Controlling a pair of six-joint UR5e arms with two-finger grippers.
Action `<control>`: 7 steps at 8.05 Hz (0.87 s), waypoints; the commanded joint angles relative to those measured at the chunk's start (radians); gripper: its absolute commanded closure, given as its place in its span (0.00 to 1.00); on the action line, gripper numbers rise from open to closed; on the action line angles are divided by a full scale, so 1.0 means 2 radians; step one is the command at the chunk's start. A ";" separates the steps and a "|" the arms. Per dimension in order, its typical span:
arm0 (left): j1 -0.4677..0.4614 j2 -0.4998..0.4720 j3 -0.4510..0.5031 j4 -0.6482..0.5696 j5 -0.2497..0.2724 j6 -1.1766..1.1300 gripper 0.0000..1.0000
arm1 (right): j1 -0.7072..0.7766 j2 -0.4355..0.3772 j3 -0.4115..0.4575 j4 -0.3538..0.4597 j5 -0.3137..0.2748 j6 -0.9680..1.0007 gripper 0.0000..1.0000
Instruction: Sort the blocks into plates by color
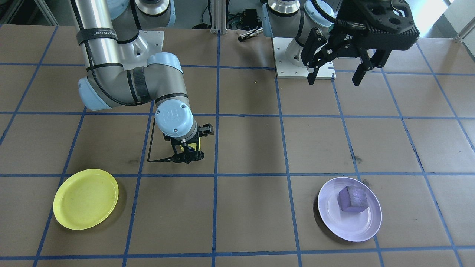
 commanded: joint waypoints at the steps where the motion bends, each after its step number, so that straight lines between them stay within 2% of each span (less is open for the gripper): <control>1: -0.001 0.002 -0.003 0.000 0.000 0.000 0.00 | 0.002 -0.001 0.018 -0.026 0.001 0.002 0.09; 2: -0.001 0.002 -0.003 0.000 0.000 0.000 0.00 | 0.002 -0.002 0.025 -0.027 0.000 0.001 0.09; 3: -0.001 0.003 -0.003 0.001 0.000 0.000 0.00 | 0.002 -0.001 0.027 -0.031 0.001 0.004 0.23; 4: -0.001 0.004 -0.005 0.001 0.000 0.001 0.00 | 0.002 -0.002 0.027 -0.034 0.001 0.005 0.70; 5: -0.001 0.006 -0.006 0.001 0.001 0.000 0.00 | 0.002 -0.004 0.023 -0.035 0.001 0.007 0.90; 6: -0.001 0.006 -0.008 0.001 0.002 0.001 0.00 | 0.002 -0.003 0.021 -0.034 -0.003 0.037 1.00; 7: -0.001 0.007 -0.010 0.001 0.002 0.001 0.00 | 0.000 -0.007 0.015 -0.035 -0.006 0.060 1.00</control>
